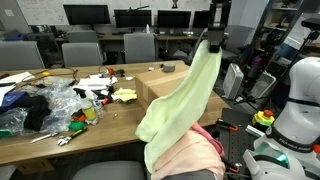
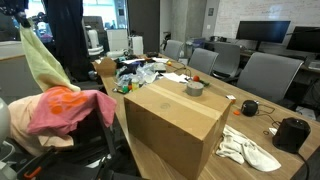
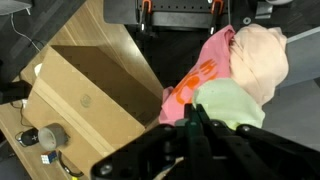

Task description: Put the peach and pink shirts and the green towel on the backrest of the chair respectively

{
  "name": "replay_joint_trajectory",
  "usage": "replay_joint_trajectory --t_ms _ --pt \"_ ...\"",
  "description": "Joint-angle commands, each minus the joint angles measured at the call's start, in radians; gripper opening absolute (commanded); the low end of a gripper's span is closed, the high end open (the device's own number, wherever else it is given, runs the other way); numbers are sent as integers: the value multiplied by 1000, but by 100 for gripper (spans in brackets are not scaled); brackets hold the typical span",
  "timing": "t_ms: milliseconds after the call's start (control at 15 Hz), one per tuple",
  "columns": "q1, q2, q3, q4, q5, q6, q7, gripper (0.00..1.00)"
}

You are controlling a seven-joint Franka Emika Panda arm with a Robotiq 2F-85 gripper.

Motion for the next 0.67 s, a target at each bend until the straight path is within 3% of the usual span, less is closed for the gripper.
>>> replay_joint_trajectory --t_ms 0,600 --pt "-32 -137 -24 -190 27 61 -42 1" --pt "-115 -152 -113 -404 82 104 -113 1"
